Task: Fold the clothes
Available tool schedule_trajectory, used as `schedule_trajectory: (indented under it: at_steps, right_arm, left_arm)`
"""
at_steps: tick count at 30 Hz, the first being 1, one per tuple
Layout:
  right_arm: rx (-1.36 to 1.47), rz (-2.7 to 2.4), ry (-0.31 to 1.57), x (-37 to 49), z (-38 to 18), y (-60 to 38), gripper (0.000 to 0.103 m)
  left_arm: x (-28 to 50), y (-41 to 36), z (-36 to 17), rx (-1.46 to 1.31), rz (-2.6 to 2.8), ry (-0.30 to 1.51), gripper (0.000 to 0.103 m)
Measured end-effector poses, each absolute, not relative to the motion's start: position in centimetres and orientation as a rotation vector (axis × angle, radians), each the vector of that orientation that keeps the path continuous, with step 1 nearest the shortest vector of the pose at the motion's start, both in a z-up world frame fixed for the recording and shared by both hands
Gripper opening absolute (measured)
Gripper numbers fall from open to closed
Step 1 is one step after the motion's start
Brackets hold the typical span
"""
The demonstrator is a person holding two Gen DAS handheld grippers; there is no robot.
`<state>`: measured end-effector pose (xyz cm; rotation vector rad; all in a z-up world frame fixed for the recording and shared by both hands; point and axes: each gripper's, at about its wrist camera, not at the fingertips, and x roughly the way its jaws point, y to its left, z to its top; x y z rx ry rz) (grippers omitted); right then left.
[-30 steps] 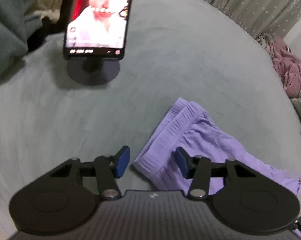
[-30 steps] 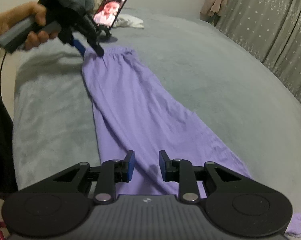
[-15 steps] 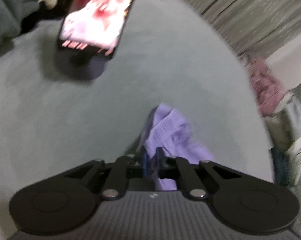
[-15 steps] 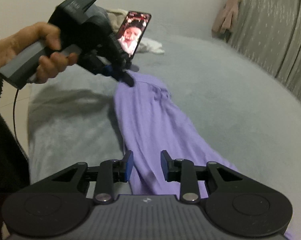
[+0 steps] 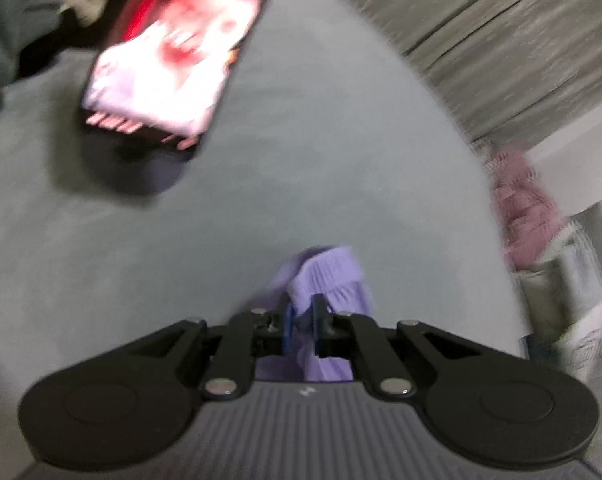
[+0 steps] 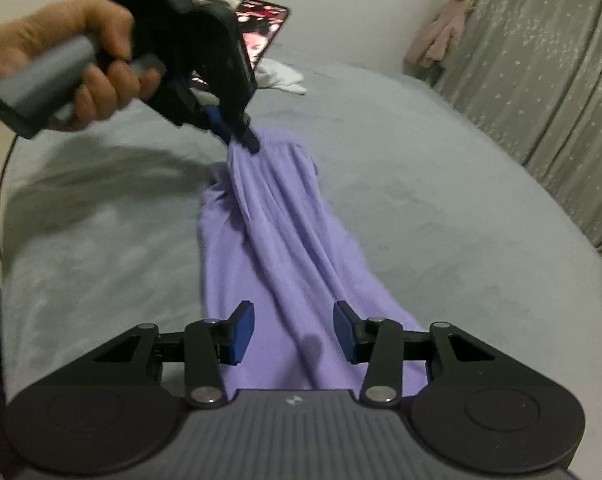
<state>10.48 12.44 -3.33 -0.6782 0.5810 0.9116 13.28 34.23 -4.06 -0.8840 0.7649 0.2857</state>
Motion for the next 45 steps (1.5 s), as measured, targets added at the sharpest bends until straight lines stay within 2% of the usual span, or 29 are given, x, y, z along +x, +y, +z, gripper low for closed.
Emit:
schedule_trajectory:
  at_steps: [2, 5, 11, 15, 18, 19, 21, 23, 25, 27, 30, 35, 42, 44, 45]
  right_arm:
    - [-0.649, 0.951, 0.596, 9.9, -3.4, 12.8, 0.039]
    - [-0.624, 0.992, 0.606, 9.4, -3.6, 13.9, 0.032]
    - [-0.643, 1.002, 0.568, 9.1, -4.2, 16.7, 0.031]
    - [-0.626, 1.001, 0.583, 9.3, -4.4, 16.7, 0.031]
    - [-0.619, 0.994, 0.593, 9.3, -4.4, 16.5, 0.031]
    - [-0.615, 0.991, 0.595, 9.3, -4.3, 16.4, 0.031]
    - [-0.605, 0.984, 0.599, 9.4, -4.2, 16.2, 0.031]
    - [-0.614, 0.974, 0.601, 9.2, -4.1, 15.8, 0.031]
    - [-0.626, 0.965, 0.603, 9.0, -4.1, 15.4, 0.031]
    - [-0.632, 0.965, 0.614, 8.9, -4.0, 14.9, 0.031]
    - [-0.639, 1.012, 0.65, 8.4, -4.1, 13.7, 0.019]
    - [-0.763, 0.96, 0.579, 8.3, -5.4, 14.6, 0.019]
    - [-0.84, 0.907, 0.502, 8.3, -5.5, 15.6, 0.018]
    - [-0.838, 0.917, 0.527, 8.8, -5.6, 15.7, 0.012]
    - [-0.835, 0.926, 0.534, 8.9, -5.6, 15.6, 0.003]
  left_arm:
    - [13.0, 34.8, -5.0, -0.917, 0.272, 0.799, 0.025]
    - [12.2, 35.3, -4.6, -0.934, 0.247, 0.798, 0.043]
    - [10.6, 35.2, -4.1, -0.982, 0.243, 0.806, 0.051]
    - [10.9, 35.3, -5.4, -1.02, 0.244, 0.805, 0.051]
    - [10.9, 35.4, -6.1, -1.135, 0.239, 0.765, 0.045]
    - [11.0, 35.3, -6.2, -1.162, 0.234, 0.765, 0.038]
    - [11.1, 35.0, -6.2, -1.167, 0.25, 0.768, 0.031]
    - [11.3, 34.7, -6.0, -1.149, 0.288, 0.761, 0.014]
    - [11.0, 34.4, -5.8, -1.149, 0.332, 0.732, 0.004]
    - [11.0, 34.3, -5.4, -1.136, 0.358, 0.711, 0.002]
    - [11.0, 33.0, -2.8, -0.947, 0.429, 0.684, 0.002]
    - [11.8, 32.2, -1.6, -0.824, 0.447, 0.696, 0.002]
    - [11.2, 32.8, -1.7, -0.809, 0.457, 0.716, 0.002]
    - [11.1, 32.7, -1.7, -0.805, 0.459, 0.72, 0.003]
    - [11.1, 32.6, -1.8, -0.804, 0.46, 0.724, 0.003]
